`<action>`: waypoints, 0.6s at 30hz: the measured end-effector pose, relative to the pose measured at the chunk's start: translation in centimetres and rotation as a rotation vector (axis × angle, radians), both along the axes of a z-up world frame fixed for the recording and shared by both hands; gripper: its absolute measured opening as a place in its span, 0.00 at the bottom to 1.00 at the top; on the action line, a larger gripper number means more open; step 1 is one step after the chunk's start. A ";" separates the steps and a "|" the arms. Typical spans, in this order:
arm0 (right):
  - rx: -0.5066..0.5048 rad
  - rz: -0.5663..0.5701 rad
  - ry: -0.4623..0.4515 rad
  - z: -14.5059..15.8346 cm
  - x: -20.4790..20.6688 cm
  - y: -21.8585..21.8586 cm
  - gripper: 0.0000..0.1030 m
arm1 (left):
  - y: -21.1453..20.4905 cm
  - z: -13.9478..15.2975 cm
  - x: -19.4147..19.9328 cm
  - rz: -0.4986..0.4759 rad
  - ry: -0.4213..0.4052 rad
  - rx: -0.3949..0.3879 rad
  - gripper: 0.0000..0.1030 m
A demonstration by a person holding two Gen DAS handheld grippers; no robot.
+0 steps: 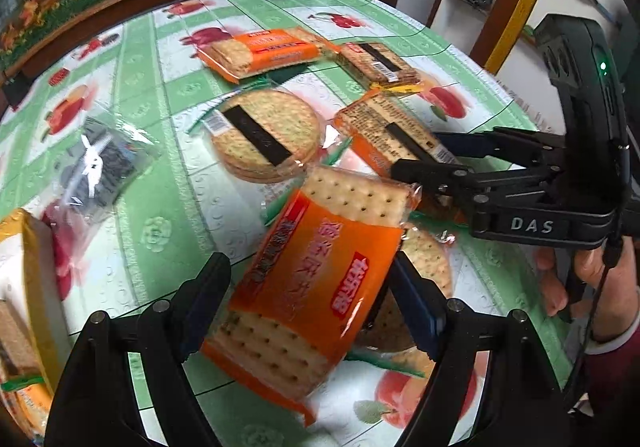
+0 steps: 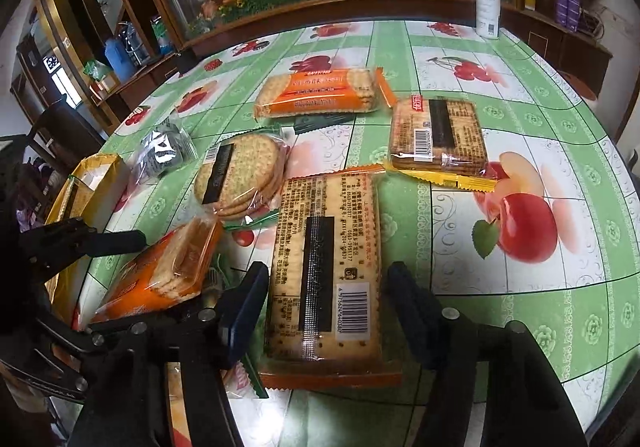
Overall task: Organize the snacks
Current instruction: 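Move left tool to orange soda-cracker pack while right tool moves to brown cracker pack, then close left tool on orange soda-cracker pack while right tool closes on brown pack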
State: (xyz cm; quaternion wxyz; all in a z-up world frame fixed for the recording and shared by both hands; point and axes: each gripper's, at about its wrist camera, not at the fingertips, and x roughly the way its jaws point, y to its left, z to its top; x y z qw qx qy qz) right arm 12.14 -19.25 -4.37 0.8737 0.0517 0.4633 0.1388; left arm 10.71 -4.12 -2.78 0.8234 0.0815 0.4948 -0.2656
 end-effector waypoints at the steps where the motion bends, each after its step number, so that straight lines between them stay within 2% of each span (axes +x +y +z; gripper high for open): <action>1: -0.001 0.002 0.001 0.0 0.1 0.0 0.60 | -0.2 0.0 0.0 -0.005 0.003 -0.004 0.78; 6: -0.045 0.020 -0.012 0.0 0.0 0.8 0.57 | -0.7 0.0 0.0 -0.012 -0.013 0.009 0.78; 9: -0.089 0.028 -0.023 -0.1 0.0 1.4 0.56 | -0.6 0.1 -0.1 0.000 -0.017 0.006 0.72; 11: -0.121 0.034 -0.031 -0.2 -0.1 1.8 0.55 | -0.6 0.2 -0.2 0.013 -0.020 -0.002 0.64; 15: -0.168 0.036 -0.045 -0.3 0.0 2.1 0.54 | -0.6 0.2 -0.6 0.036 -0.028 0.003 0.63; 18: -0.166 0.022 -0.053 -0.3 -0.2 1.8 0.54 | -0.5 0.3 -1.0 0.063 -0.039 0.010 0.62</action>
